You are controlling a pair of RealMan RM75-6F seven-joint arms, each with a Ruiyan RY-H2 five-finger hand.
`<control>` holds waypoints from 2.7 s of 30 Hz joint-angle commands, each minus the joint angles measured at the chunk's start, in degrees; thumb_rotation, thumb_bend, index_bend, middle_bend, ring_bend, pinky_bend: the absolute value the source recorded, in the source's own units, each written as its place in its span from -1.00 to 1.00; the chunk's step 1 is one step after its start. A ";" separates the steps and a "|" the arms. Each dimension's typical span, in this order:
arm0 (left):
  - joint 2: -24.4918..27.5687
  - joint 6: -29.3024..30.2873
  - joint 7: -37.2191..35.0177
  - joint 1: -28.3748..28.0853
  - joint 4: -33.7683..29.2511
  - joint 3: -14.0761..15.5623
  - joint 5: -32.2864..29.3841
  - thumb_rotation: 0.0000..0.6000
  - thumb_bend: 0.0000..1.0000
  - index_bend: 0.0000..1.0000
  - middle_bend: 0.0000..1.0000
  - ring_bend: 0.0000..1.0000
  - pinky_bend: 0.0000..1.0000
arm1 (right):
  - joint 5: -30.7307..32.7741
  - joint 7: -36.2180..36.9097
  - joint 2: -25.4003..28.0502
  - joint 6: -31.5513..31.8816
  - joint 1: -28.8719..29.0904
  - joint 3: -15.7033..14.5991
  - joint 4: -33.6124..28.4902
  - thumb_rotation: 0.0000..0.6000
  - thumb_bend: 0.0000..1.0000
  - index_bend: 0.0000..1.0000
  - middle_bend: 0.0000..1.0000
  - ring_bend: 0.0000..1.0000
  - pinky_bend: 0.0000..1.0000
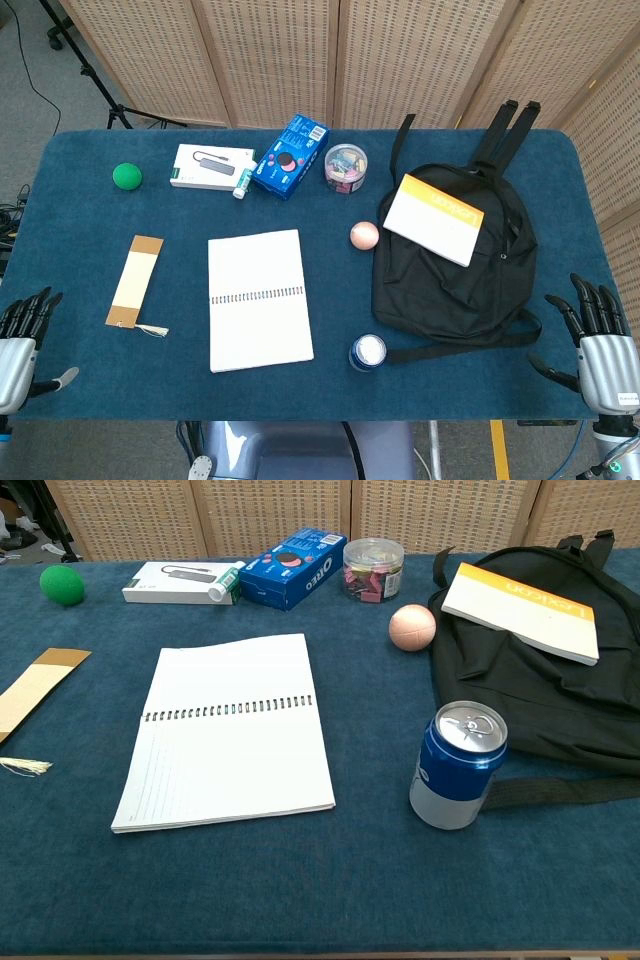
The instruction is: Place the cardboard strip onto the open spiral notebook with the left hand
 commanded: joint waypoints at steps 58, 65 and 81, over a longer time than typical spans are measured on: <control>-22.66 -29.93 0.24 -20.04 32.56 -12.68 -30.18 1.00 -1.00 -1.00 -1.00 -1.00 -1.00 | 3.06 -0.14 -0.22 -2.86 0.74 0.40 0.30 1.00 -0.89 -0.60 -1.00 -1.00 -1.00; -22.09 -34.74 0.81 -21.77 37.45 -15.19 -36.41 1.00 -1.00 -1.00 -1.00 -1.00 -1.00 | 3.64 -0.81 -0.65 -3.44 0.98 0.51 0.63 1.00 -0.89 -0.60 -1.00 -1.00 -1.00; -13.27 -41.41 16.42 -30.89 25.13 -16.28 -60.67 1.00 -1.00 -0.71 -1.00 -1.00 -1.00 | 3.75 0.00 -0.18 -3.04 0.88 0.72 0.44 1.00 -0.89 -0.60 -1.00 -1.00 -1.00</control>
